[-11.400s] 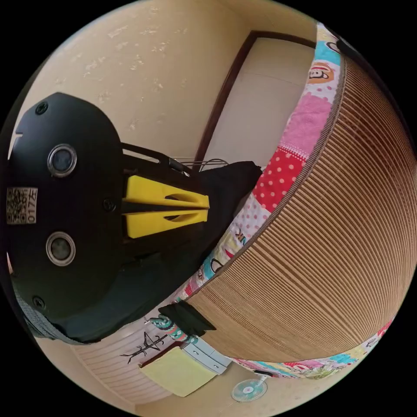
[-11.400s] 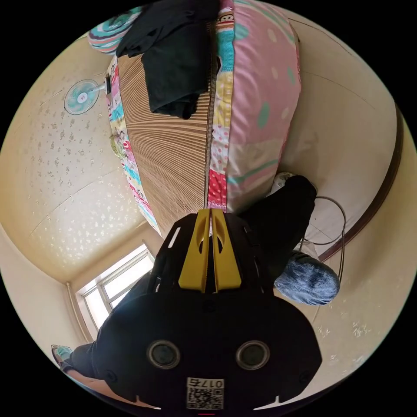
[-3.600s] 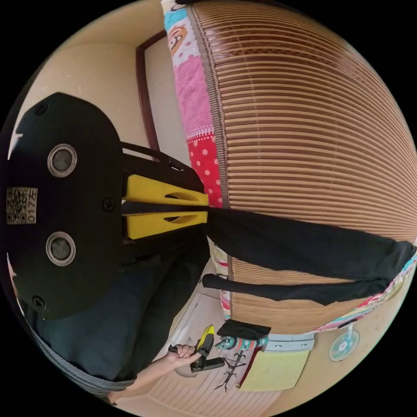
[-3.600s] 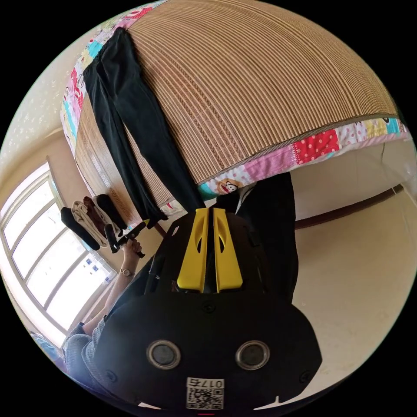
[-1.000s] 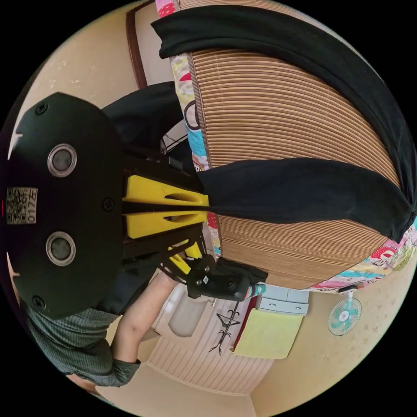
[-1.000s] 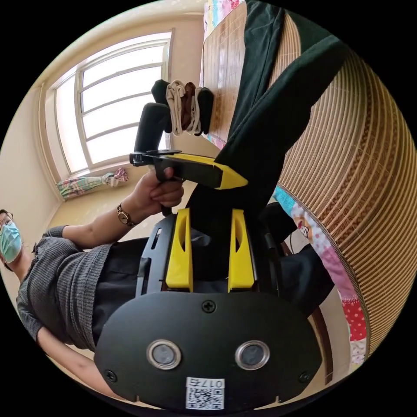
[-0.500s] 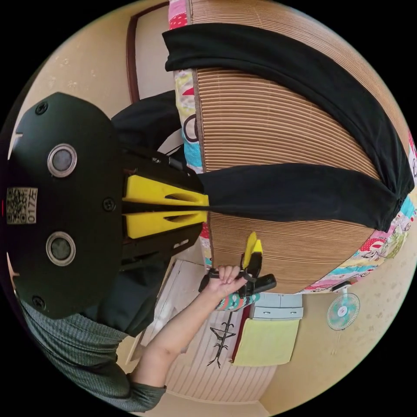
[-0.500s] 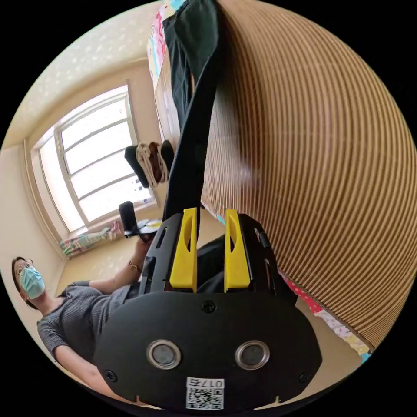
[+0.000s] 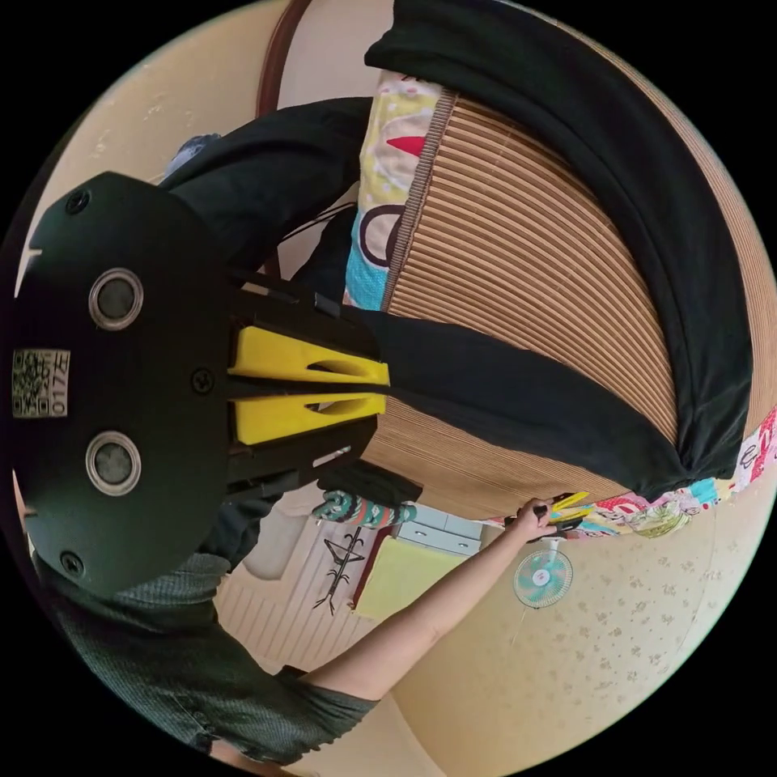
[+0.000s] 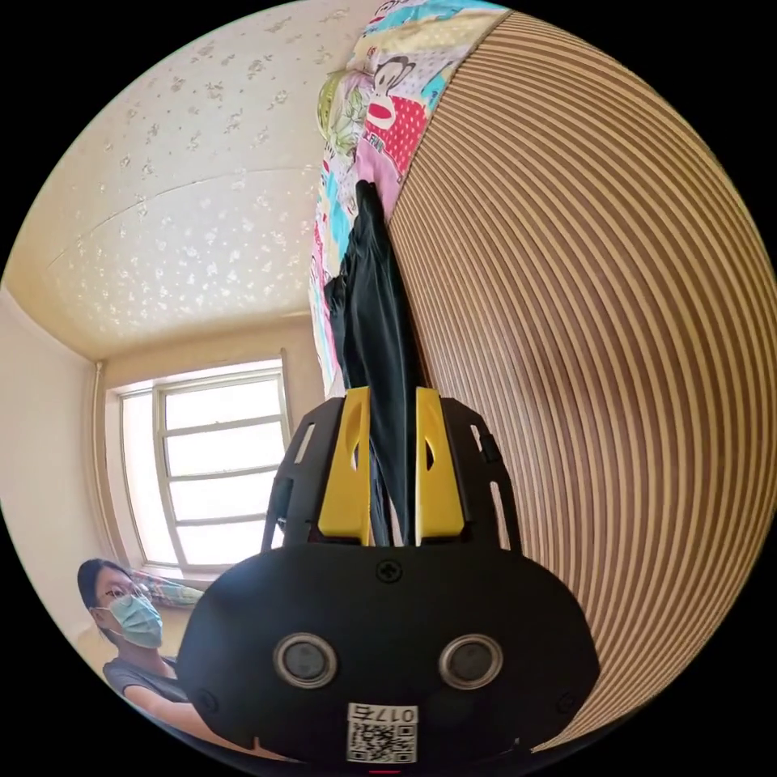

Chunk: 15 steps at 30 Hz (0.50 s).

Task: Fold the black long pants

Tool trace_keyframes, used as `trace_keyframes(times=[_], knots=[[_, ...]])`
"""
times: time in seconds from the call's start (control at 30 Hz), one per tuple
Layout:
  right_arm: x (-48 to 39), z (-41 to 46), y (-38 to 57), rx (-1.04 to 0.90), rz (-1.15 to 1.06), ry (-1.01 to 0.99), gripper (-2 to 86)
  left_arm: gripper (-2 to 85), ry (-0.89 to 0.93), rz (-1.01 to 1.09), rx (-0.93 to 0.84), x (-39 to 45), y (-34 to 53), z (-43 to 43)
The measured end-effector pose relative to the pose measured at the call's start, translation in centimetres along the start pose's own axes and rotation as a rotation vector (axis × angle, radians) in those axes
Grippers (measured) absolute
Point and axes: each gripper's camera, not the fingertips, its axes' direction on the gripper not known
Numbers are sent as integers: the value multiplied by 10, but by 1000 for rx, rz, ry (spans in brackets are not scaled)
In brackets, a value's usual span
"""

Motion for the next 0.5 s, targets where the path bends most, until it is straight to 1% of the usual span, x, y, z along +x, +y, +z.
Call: trace_keyframes(times=[0.13,0.2,0.23,0.33,0.43,0.5], knots=[[-17,32,-33,74,-13,43,98,-9,31,31,-16,-16,-9,-14],[-31,52,-52,68,-49,166,97,-9,33,48,-22,-21,-12,-21],[-34,56,-55,69,-62,188,95,-9,42,62,-24,-23,-13,-26],[-44,70,-70,102,-103,205,85,-9,81,86,-22,-29,-16,-42],[-50,78,-80,146,-89,210,65,-9,138,139,-11,-32,-18,-64],[-61,83,-80,183,-86,260,27,-9,199,162,-5,-35,-18,-81]])
